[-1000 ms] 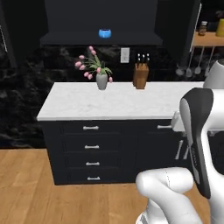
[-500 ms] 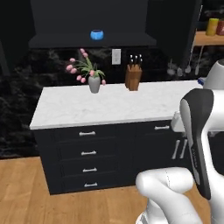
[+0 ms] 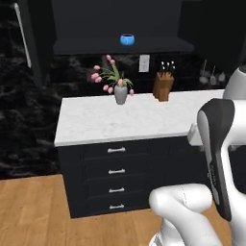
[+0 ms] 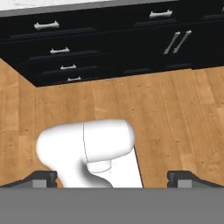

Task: Gather all objects into one cabinet and sort the glasses and bowls to opposite sides.

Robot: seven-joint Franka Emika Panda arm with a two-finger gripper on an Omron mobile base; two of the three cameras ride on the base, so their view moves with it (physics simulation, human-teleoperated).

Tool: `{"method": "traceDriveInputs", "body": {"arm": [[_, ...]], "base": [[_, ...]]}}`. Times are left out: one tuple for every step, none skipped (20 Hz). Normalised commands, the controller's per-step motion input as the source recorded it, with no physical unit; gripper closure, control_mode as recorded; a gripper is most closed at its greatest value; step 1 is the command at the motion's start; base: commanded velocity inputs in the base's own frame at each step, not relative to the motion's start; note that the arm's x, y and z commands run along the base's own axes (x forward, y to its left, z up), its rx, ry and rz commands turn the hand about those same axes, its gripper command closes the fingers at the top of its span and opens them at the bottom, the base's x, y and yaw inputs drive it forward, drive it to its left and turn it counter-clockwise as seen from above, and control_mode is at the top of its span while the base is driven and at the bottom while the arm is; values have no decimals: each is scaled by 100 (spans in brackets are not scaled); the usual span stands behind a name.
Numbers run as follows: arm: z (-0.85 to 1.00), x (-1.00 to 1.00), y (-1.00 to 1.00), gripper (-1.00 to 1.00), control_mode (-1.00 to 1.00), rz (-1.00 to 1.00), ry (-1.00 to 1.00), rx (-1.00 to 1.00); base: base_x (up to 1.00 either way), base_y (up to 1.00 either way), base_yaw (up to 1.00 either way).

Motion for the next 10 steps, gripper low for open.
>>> {"method": "traceDriveInputs", "body": {"arm": [[0, 0, 0, -100, 100, 0, 0, 0], [0, 0, 0, -100, 100, 0, 0, 0], [0, 0, 0, -100, 100, 0, 0, 0], [0, 0, 0, -100, 100, 0, 0, 0], [0, 0, 0, -100, 100, 0, 0, 0], [0, 0, 0, -100, 100, 0, 0, 0], [0, 0, 0, -100, 100, 0, 0, 0], [0, 0, 0, -100, 100, 0, 0, 0], [0, 0, 0, -100, 100, 0, 0, 0], [0, 0, 0, -100, 100, 0, 0, 0]], "base": [[54, 36, -14], [52, 35, -19], [49, 31, -22], [54, 35, -24], [54, 47, -25], [55, 48, -25], [55, 48, -25], [54, 47, -25], [54, 49, -24], [56, 51, -23]]}}
